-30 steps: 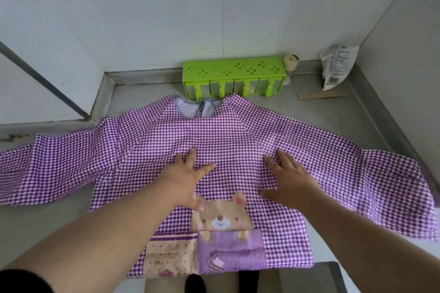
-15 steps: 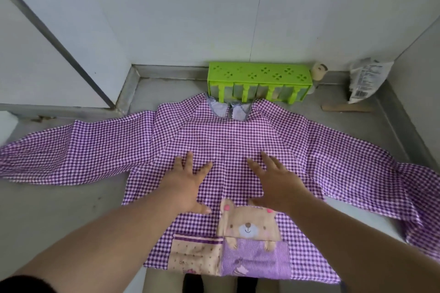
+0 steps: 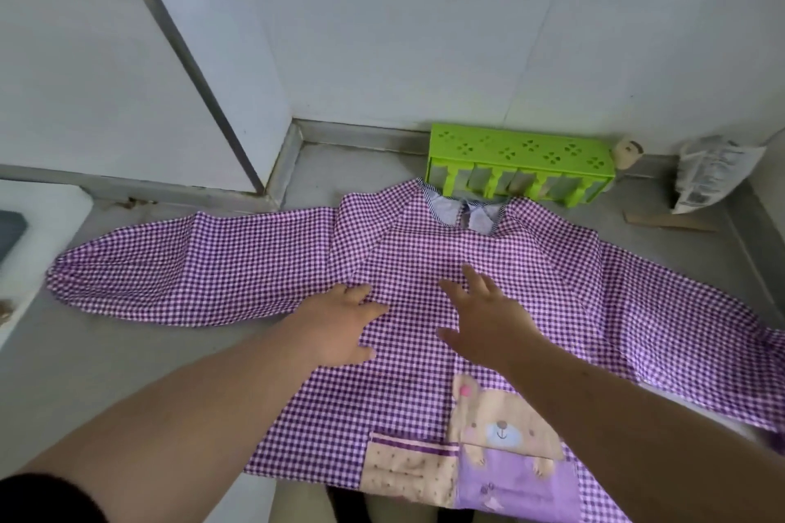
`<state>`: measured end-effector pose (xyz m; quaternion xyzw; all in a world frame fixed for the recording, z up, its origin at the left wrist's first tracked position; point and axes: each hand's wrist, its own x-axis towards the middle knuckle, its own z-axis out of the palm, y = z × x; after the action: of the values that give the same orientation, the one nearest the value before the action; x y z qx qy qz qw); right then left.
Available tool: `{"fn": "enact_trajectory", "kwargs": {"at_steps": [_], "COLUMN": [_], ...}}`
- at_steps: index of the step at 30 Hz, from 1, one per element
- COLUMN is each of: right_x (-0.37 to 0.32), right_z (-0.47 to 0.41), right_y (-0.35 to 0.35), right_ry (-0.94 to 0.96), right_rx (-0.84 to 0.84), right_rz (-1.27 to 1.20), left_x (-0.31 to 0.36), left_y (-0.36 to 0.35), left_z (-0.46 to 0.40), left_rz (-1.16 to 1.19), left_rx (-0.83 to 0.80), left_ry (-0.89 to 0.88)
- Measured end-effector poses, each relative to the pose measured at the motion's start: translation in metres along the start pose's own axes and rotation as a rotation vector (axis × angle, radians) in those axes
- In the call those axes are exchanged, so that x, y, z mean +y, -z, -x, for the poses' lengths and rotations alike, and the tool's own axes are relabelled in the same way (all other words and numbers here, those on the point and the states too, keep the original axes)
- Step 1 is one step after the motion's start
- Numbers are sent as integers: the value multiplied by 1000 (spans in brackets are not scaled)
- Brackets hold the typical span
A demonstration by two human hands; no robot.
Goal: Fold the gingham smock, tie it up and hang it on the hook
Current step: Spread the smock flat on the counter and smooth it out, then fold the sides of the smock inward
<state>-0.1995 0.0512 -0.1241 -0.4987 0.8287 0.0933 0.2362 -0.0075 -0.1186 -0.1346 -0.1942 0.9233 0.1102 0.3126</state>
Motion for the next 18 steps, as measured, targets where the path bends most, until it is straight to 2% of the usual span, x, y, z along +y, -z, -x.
{"fn": "enact_trajectory", "kwargs": {"at_steps": [2, 5, 15, 18], "right_x": [-26, -49, -71, -70], "right_z": [-14, -32, -49, -50], "right_y": [0, -1, 6, 5], "right_ry": [-33, -102, -193, -198], "right_rx": [-12, -106, -227, -234], "right_rz": [-37, -22, 111, 126], "left_x": [-16, -51, -166, -185], "left_y": [2, -3, -41, -55], "left_z": [3, 12, 55, 66], "left_rz": [48, 141, 487, 555], "left_rx": [36, 85, 146, 233], "left_ry": [-6, 74, 608, 796]}}
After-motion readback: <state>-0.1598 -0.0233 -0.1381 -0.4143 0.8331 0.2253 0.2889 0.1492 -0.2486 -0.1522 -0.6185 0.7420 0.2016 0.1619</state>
